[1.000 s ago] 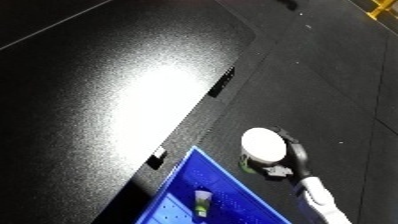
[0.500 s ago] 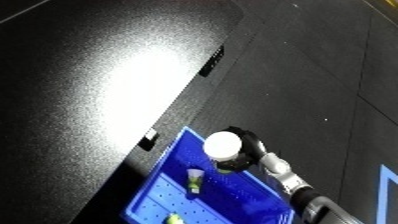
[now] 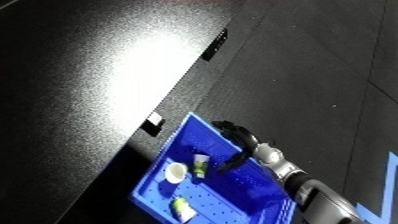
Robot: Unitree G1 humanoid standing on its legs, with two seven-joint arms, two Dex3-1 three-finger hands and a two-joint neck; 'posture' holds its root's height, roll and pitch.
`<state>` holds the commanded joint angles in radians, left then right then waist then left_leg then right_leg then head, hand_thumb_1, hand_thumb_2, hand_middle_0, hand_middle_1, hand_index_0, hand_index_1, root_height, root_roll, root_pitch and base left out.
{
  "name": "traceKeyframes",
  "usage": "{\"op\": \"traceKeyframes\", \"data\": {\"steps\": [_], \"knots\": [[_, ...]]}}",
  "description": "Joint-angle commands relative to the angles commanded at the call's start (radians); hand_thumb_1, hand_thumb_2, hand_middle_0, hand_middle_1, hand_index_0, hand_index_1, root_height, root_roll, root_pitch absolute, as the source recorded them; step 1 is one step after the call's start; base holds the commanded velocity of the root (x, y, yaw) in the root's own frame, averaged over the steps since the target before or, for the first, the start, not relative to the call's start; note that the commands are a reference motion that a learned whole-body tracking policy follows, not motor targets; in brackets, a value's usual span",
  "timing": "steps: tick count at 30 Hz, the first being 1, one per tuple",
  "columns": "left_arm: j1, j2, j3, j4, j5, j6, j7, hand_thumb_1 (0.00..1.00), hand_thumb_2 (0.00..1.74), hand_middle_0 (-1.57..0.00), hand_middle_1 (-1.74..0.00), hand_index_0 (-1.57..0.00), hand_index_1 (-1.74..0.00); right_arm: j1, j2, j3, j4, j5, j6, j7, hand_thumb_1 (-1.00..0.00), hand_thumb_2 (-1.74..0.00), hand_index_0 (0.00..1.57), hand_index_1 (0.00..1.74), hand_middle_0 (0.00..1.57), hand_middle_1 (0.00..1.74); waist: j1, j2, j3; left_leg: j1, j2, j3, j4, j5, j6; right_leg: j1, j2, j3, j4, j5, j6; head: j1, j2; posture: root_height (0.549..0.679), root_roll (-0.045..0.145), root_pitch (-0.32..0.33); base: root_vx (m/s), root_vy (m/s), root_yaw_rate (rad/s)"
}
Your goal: Pick up the object and place it into the box
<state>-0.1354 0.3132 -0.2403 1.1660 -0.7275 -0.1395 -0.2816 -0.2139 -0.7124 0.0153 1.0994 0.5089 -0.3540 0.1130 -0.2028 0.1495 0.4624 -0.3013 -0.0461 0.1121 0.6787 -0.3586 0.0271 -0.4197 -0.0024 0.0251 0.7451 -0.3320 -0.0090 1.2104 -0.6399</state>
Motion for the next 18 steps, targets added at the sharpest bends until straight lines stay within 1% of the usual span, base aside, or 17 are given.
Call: {"op": "traceKeyframes", "data": {"steps": [3,6,9,12,14,16,18], "knots": [[-0.001,0.001,0.000,0.000,-0.001,0.003,0.001,0.00,0.00,0.00,0.00,0.00,0.00,-0.002,0.008,0.012,0.003,0.007,0.015,0.025,0.00,0.00,0.00,0.00,0.00,0.00,0.008,-0.003,-0.002,-0.003,-0.001,-0.004,0.004,0.001,-0.0011,0.001,-0.0027,-0.005,0.007,-0.004,-0.0015,-0.026,-0.008,0.639,0.075,0.004,-0.006,-0.014,0.063],[-0.001,0.004,0.003,0.002,-0.001,0.008,0.002,0.00,0.00,0.00,0.00,0.00,0.00,-0.004,0.019,0.025,0.005,0.009,0.028,0.052,0.00,0.00,0.00,0.00,0.00,0.00,0.020,-0.008,-0.007,-0.006,-0.002,-0.011,0.008,0.001,-0.0022,0.005,-0.0080,-0.012,0.018,-0.011,-0.0037,-0.069,-0.018,0.638,0.076,-0.001,-0.006,-0.023,0.089],[-0.002,0.006,0.005,0.003,0.007,0.015,0.007,0.00,0.00,0.00,0.00,0.00,0.00,-0.004,0.040,0.042,0.005,0.008,0.039,0.070,0.00,0.00,0.00,0.00,0.00,0.00,0.037,-0.015,-0.011,-0.007,-0.003,-0.021,0.011,0.000,-0.0029,0.011,-0.0170,-0.023,0.031,-0.020,-0.0061,-0.138,-0.026,0.637,0.077,-0.008,-0.007,-0.039,0.147],[-0.007,0.010,0.007,0.006,0.030,0.030,0.009,0.00,0.00,0.00,0.00,0.00,0.00,-0.007,0.063,0.054,-0.002,0.035,0.071,0.114,0.00,0.00,0.00,0.00,0.00,0.00,0.054,-0.023,-0.016,-0.009,-0.004,-0.031,0.010,0.001,-0.0049,0.015,-0.0265,-0.033,0.041,-0.028,-0.0074,-0.215,-0.027,0.637,0.079,-0.013,-0.021,-0.049,0.176],[-0.011,0.015,0.009,0.010,0.052,0.041,0.010,0.00,0.00,0.00,0.00,0.00,0.00,-0.009,0.079,0.065,-0.010,0.040,0.091,0.138,0.00,0.00,0.00,0.00,0.00,0.00,0.066,-0.029,-0.018,-0.012,-0.005,-0.038,0.009,0.004,-0.0070,0.018,-0.0321,-0.040,0.045,-0.031,-0.0080,-0.276,-0.029,0.637,0.079,-0.016,-0.021,-0.059,0.182],[-0.017,0.018,0.011,0.015,0.066,0.052,0.015,0.00,0.00,0.00,0.00,0.00,0.00,-0.014,0.096,0.084,-0.020,0.026,0.104,0.138,0.00,0.00,0.00,0.00,0.00,0.00,0.078,-0.036,-0.019,-0.014,-0.005,-0.045,0.008,0.008,-0.0092,0.021,-0.0375,-0.047,0.046,-0.032,-0.0080,-0.363,-0.026,0.637,0.079,-0.019,-0.015,-0.069,0.184],[-0.022,0.020,0.014,0.019,0.076,0.059,0.023,0.00,0.00,0.00,0.00,0.00,0.00,-0.020,0.114,0.103,-0.027,0.016,0.118,0.132,0.00,0.00,0.00,0.00,0.00,0.00,0.090,-0.043,-0.020,-0.016,-0.005,-0.052,0.007,0.013,-0.0115,0.025,-0.0431,-0.054,0.043,-0.031,-0.0074,-0.420,-0.025,0.637,0.079,-0.022,-0.013,-0.075,0.173]]}}
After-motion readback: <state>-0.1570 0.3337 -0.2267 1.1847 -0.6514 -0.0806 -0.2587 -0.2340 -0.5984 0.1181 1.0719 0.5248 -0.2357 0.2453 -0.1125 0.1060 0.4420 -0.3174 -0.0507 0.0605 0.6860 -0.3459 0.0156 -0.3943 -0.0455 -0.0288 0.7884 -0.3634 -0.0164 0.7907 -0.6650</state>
